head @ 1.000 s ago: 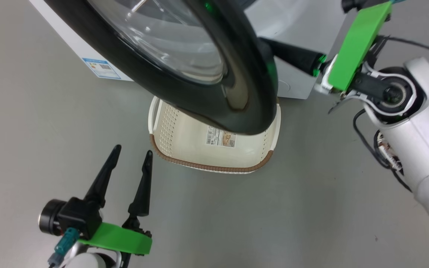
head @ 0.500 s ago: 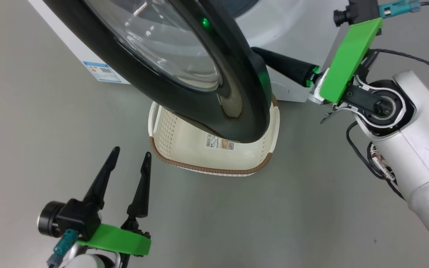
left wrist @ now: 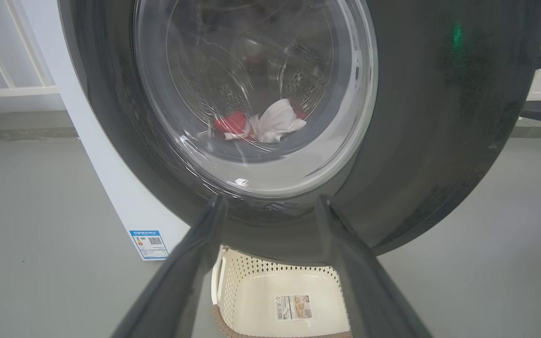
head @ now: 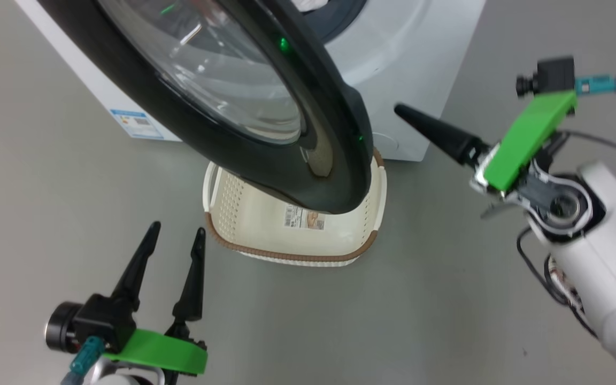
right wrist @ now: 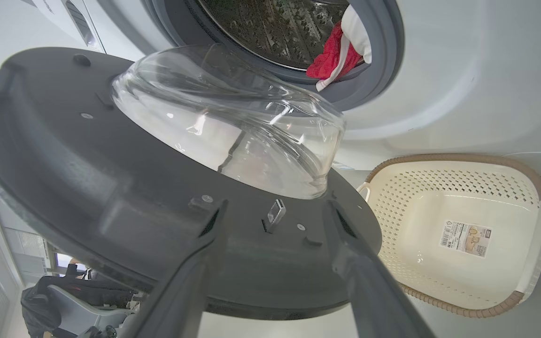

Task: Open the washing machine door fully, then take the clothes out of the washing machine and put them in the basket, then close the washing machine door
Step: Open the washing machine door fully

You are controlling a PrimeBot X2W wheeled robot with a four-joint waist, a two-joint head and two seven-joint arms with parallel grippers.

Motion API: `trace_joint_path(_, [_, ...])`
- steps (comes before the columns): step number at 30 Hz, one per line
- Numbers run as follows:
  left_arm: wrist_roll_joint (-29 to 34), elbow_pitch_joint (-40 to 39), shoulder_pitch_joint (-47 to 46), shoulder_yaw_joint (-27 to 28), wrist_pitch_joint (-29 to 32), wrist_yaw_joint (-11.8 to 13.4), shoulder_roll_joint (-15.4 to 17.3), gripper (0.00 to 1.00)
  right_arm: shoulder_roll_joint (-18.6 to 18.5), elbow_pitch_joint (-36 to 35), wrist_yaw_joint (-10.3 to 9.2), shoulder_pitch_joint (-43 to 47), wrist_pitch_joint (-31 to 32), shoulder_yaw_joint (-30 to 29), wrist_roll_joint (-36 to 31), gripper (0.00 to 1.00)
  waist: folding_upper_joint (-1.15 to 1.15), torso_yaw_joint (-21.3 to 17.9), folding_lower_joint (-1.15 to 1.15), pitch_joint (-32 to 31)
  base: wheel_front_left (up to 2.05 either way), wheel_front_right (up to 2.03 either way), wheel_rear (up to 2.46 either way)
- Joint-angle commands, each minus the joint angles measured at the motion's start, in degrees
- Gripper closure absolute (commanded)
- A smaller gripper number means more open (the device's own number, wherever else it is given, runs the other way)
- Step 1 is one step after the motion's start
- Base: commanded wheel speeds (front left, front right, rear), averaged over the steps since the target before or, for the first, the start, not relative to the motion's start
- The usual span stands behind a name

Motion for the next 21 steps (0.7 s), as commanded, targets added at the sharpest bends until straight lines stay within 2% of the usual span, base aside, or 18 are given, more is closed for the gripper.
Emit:
trace_joint_path(1, [0.49,-1.02,0.72,2.10,-0.45,-0.06,1.02,0.00,0.11,-1.41,0.44,1.35,-0.50,-0.16,0.14,0.00,0.00,-0.72,0.00,-0.70,0.00,0.00,0.00])
trace_joint_path(13, [1.35,-0.85,3.12,4.65,-0.45,-0.18,1.02,0.00,-1.94,-3.27,0.44,13.29,-5.73,-1.53,0.48,0.00,0.00,-3.72,0.00,-3.27,0.00,0.00,0.00])
trace_joint_path(21, [1.47,-0.76,4.28,5.69,-0.45,-0.24,1.02,0.00,-4.16,-3.81,0.44,19.29,-14.31,0.47,-5.63,0.00,0.00,-4.76,0.00,-4.21,0.00,0.00,0.00])
